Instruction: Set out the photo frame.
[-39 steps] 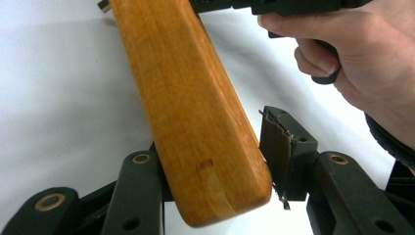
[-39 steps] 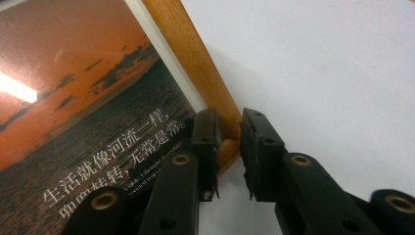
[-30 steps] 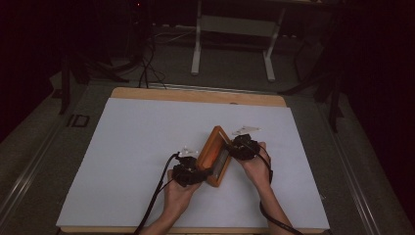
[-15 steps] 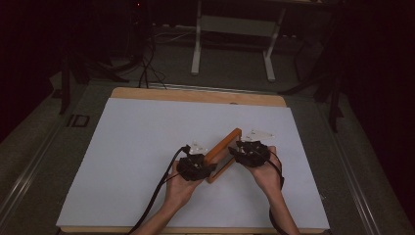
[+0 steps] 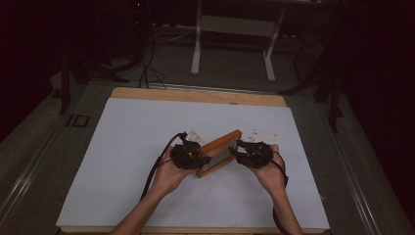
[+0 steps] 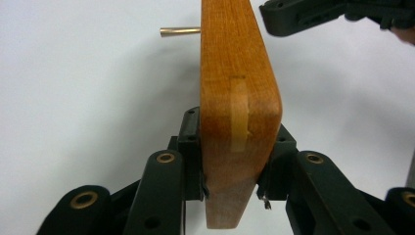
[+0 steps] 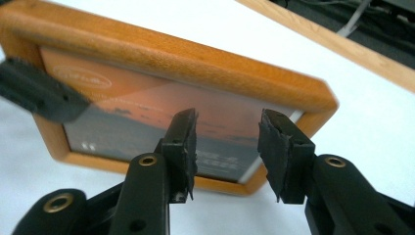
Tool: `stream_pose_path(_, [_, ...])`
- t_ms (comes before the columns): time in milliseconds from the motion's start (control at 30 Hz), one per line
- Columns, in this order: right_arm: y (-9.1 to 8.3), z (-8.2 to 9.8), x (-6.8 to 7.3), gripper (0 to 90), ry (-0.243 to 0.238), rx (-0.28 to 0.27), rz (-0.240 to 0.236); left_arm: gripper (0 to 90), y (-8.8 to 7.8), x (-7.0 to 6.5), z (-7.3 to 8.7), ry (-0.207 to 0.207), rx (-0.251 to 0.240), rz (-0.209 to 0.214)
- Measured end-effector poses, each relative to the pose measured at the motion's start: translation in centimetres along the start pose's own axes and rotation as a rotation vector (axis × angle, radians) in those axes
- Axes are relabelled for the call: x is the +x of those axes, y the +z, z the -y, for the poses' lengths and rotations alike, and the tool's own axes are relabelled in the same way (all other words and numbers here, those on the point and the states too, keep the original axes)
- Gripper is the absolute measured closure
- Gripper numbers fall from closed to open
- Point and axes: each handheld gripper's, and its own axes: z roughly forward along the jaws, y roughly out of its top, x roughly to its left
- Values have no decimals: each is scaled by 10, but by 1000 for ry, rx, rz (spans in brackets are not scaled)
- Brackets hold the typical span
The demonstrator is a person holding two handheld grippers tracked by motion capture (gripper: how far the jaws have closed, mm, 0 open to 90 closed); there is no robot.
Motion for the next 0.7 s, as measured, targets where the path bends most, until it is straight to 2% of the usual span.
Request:
stream_pose_path(167, [-6,-9,0,545,-41,-20,-18,691,-18,9,-6,79,15,25])
stream_pose_path(267, [-8,-15,2,502,-82,-23,-43,691,-27,13,-8,108,5,51])
stream_pose_path(500, [-3,-25,9,414,-168,-24,-146,690,-38,21,-8,179,-40,146])
stream_pose_path(700, [3,-26,15,362,-241,-8,-241,688,-40,22,-7,250,-90,197])
